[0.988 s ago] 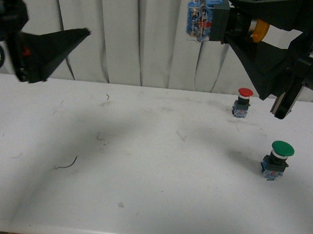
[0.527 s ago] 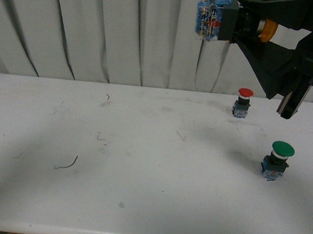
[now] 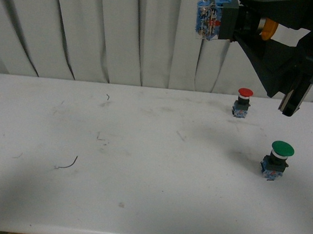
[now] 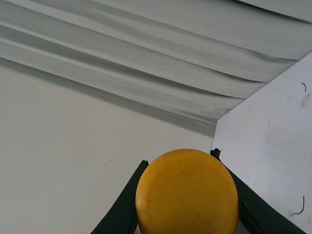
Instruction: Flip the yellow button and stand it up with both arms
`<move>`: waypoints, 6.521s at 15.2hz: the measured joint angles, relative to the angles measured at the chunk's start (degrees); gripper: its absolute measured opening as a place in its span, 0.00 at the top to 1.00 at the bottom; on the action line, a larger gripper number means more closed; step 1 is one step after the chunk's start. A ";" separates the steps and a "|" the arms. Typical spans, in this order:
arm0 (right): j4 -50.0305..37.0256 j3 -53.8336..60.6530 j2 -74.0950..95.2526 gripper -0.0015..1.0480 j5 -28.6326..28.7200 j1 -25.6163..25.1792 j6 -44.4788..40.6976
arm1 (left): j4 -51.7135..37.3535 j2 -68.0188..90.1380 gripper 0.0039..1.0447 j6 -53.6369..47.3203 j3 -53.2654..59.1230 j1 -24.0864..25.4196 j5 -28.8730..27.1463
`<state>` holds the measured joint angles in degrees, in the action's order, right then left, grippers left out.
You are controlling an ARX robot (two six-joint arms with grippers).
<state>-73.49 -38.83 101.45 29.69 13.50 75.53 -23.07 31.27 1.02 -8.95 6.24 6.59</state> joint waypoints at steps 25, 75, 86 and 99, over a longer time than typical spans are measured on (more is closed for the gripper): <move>0.13 1.05 -1.20 0.67 -1.55 1.14 -3.15 | 22.97 -30.75 0.99 -0.22 8.39 -6.23 -6.62; 67.30 -51.06 35.45 0.67 -25.29 -10.93 -79.45 | 23.28 -30.75 0.06 -0.22 8.39 -6.23 -6.62; 67.63 -51.32 36.17 0.53 -27.12 -10.99 -79.91 | 23.28 -30.75 0.06 -0.22 8.39 -6.23 -6.62; 52.43 -35.01 17.70 0.06 -23.12 -14.27 -80.06 | 23.28 -30.75 0.06 -0.22 8.39 -6.23 -6.62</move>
<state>-21.06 -73.84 119.15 6.57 -0.78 -4.54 0.21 0.51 0.80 -0.56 0.01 -0.03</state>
